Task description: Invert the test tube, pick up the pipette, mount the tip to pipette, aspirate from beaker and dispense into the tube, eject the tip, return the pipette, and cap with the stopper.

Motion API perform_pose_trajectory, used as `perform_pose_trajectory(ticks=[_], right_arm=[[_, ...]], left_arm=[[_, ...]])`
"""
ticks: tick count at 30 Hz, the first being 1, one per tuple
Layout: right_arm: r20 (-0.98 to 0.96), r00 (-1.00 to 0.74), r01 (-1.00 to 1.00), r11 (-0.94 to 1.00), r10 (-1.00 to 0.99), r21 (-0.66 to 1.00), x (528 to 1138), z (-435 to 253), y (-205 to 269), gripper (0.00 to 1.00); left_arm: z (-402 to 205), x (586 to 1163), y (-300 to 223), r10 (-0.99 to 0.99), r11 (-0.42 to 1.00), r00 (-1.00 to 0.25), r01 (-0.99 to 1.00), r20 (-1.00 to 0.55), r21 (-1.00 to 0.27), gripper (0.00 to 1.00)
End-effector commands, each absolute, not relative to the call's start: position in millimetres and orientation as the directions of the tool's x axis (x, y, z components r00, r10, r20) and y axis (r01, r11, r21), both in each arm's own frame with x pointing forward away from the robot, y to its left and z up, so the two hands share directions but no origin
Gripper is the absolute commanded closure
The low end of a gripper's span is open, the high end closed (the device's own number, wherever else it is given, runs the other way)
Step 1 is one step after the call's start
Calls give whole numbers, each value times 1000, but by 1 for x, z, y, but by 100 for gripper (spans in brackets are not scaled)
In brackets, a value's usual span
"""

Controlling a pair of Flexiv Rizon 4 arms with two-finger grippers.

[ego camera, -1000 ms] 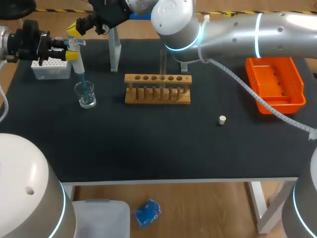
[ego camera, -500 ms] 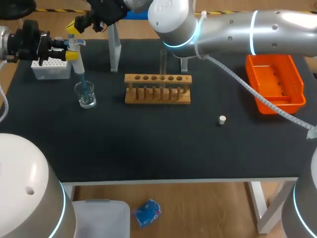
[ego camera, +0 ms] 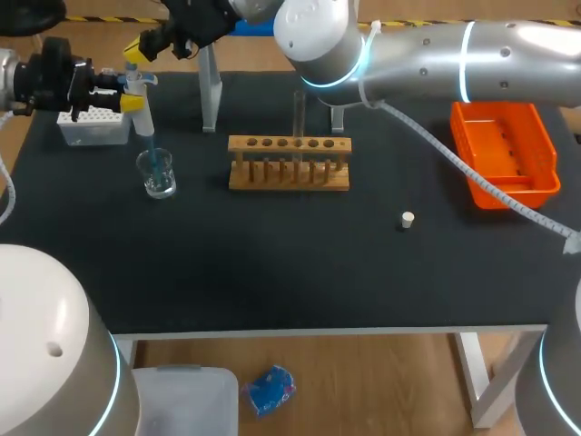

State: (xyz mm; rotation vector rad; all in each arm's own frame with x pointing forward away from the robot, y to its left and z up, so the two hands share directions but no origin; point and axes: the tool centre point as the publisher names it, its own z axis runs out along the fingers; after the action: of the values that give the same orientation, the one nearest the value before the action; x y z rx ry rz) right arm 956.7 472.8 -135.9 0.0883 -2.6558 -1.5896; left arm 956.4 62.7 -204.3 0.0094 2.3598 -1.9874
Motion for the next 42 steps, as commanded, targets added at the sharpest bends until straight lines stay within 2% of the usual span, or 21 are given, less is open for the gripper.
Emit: perform_pose_trajectory(ticks=[1, 42], right_arm=[[13, -997, -26, 478, -78, 878, 959, -138, 473, 100], [60, -995, 11, 518, -78, 855, 958, -166, 473, 100]], left_arm=[[-203, 958, 64, -28, 169, -998, 43, -48, -985, 100], [-203, 958, 64, -28, 169, -998, 43, -48, -985, 100]])
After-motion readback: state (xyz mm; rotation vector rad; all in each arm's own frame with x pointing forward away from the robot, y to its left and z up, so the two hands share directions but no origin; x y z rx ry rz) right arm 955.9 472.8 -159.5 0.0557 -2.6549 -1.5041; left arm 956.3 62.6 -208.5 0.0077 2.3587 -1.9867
